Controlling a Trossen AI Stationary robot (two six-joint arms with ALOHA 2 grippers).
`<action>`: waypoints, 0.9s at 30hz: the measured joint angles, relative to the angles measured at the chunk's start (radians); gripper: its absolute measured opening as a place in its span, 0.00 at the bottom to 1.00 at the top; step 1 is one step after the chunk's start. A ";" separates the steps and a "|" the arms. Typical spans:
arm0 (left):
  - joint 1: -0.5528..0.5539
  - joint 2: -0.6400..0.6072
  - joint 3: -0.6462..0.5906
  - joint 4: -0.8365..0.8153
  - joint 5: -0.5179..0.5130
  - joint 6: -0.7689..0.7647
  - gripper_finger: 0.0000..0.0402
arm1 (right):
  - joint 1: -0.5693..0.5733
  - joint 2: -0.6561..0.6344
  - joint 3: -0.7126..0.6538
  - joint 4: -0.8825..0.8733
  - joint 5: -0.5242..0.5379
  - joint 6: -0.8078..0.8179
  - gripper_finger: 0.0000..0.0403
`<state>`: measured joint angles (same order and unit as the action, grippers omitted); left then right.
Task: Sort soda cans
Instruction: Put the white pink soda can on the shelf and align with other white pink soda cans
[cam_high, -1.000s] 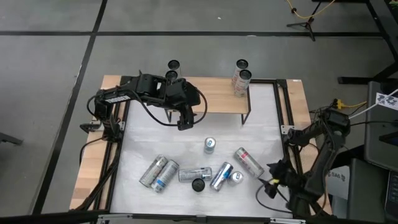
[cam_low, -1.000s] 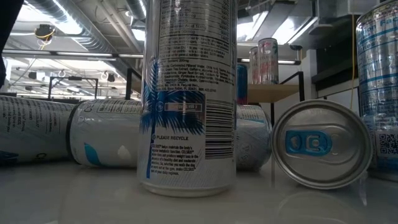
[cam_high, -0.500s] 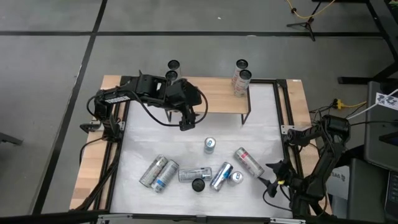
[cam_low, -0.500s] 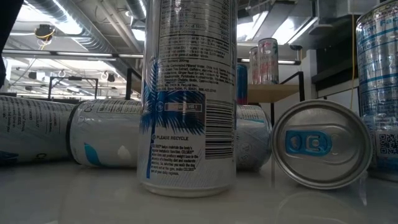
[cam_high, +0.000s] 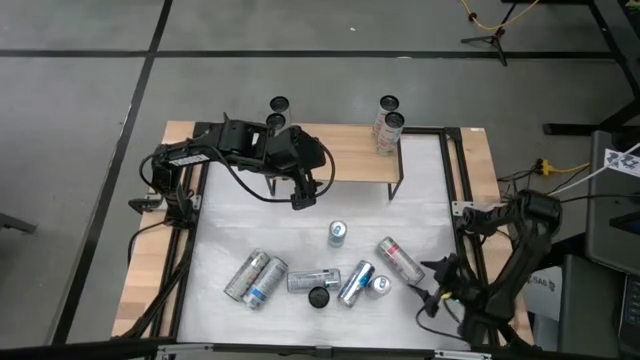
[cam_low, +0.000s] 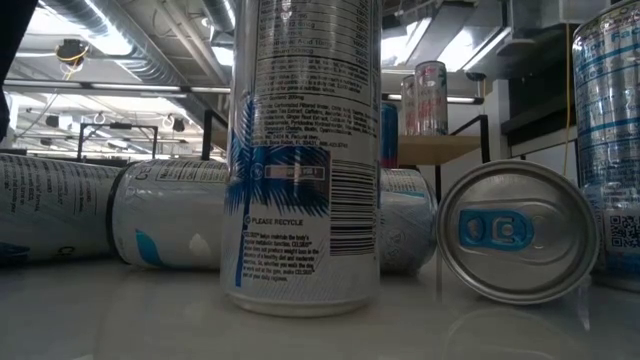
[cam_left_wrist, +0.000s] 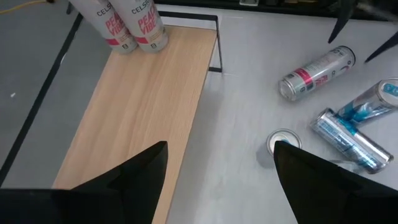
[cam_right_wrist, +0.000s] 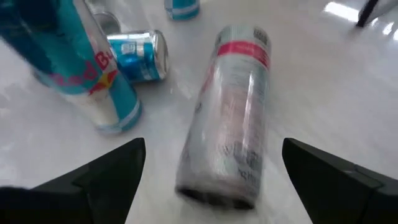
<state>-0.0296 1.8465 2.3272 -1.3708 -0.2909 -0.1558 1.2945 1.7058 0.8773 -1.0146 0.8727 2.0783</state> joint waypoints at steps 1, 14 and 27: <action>-0.003 0.000 0.000 0.000 0.000 -0.001 0.71 | -0.009 0.008 -0.001 0.016 -0.004 -0.017 0.93; -0.025 0.000 0.000 0.004 -0.010 -0.002 0.71 | -0.033 0.028 -0.008 0.106 -0.078 -0.123 0.93; -0.033 0.000 0.000 0.004 -0.011 -0.002 0.71 | -0.040 0.100 -0.029 0.207 -0.079 -0.118 0.93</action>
<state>-0.0624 1.8465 2.3272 -1.3670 -0.3021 -0.1574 1.2541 1.8057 0.8486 -0.8078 0.7934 1.9606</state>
